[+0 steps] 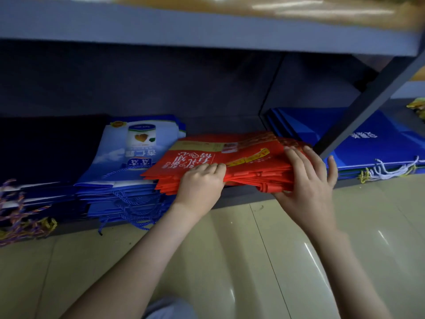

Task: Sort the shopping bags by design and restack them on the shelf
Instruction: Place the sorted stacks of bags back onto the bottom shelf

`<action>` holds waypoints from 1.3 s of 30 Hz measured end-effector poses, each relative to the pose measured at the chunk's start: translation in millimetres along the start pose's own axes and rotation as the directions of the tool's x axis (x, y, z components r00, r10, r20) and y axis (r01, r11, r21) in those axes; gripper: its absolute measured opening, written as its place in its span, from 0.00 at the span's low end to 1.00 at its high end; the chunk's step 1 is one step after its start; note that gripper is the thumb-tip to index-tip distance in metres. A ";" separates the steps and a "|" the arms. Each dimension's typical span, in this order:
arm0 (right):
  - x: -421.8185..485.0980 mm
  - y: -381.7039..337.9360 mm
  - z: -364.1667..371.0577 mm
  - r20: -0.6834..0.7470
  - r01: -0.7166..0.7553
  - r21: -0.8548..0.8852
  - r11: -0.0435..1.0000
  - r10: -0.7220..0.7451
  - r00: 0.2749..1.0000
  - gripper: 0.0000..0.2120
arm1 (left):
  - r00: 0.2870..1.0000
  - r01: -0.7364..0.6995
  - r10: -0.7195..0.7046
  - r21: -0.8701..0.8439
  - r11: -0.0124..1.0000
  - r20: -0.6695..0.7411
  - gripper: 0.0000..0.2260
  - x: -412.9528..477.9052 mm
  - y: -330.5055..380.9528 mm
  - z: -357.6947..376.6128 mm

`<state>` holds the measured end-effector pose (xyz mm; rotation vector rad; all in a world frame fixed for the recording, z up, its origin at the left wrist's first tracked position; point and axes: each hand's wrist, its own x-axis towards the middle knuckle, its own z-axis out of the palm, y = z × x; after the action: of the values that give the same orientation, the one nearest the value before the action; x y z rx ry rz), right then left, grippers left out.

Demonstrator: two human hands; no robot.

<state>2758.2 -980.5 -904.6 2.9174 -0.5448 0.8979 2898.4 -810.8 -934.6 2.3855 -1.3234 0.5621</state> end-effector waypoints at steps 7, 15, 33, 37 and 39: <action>20.1 -19.0 -77.6 -0.004 0.201 -0.066 0.977 -0.202 0.979 0.20 | 0.992 -0.082 0.076 -0.057 0.995 -0.097 0.12 -1.9 -4.9 -54.3; 17.6 -21.4 -137.4 -0.297 0.158 0.138 0.978 -0.111 0.949 0.48 | 0.989 -0.023 -0.036 -0.391 0.920 -0.145 0.16 -21.9 17.2 -87.2; -25.1 7.2 -58.0 0.483 -0.197 0.266 0.944 0.047 0.874 0.22 | 0.870 0.452 -0.223 -0.527 0.720 0.441 0.21 -89.1 24.7 4.8; -21.1 -7.2 -52.8 0.355 0.046 0.255 0.966 -0.137 0.925 0.27 | 0.810 0.508 -0.287 -0.367 0.779 0.511 0.26 -77.9 7.6 11.4; -19.0 -16.6 -44.7 0.280 0.217 0.157 0.963 -0.254 0.926 0.25 | 0.728 0.645 -0.321 -0.445 0.622 0.606 0.23 -70.9 1.6 10.1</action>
<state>2725.2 -952.6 -876.8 3.1612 -0.1415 0.4819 2864.4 -765.6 -978.6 2.1736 -0.7166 -0.6073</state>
